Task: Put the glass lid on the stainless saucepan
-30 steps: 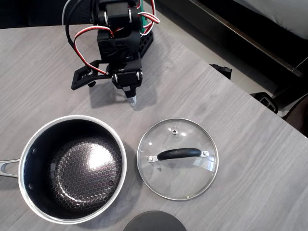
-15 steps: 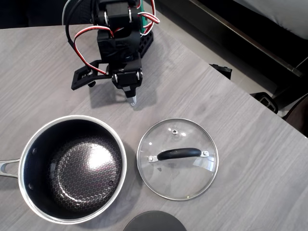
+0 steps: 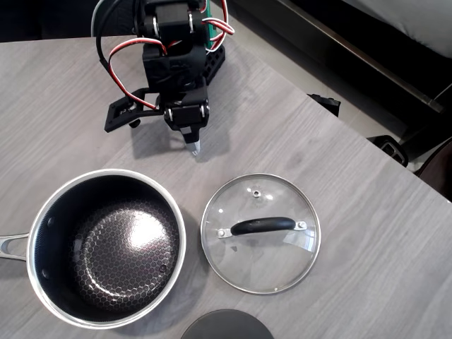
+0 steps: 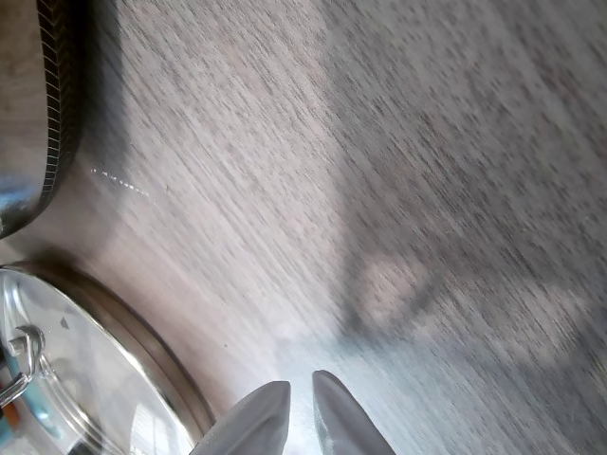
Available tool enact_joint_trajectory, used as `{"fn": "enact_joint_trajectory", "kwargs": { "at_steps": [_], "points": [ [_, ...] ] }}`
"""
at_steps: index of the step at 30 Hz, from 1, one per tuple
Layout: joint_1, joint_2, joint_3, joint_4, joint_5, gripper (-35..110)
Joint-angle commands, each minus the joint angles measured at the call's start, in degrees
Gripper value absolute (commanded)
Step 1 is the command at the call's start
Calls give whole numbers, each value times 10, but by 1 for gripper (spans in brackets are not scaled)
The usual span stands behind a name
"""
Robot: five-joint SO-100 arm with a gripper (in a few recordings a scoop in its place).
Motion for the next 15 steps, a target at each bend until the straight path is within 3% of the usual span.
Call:
{"fn": "enact_joint_trajectory", "kwargs": {
  "at_steps": [1, 15],
  "points": [
    [4, 17, 5, 3, 1, 0],
    [4, 17, 5, 3, 1, 0]
  ]
}}
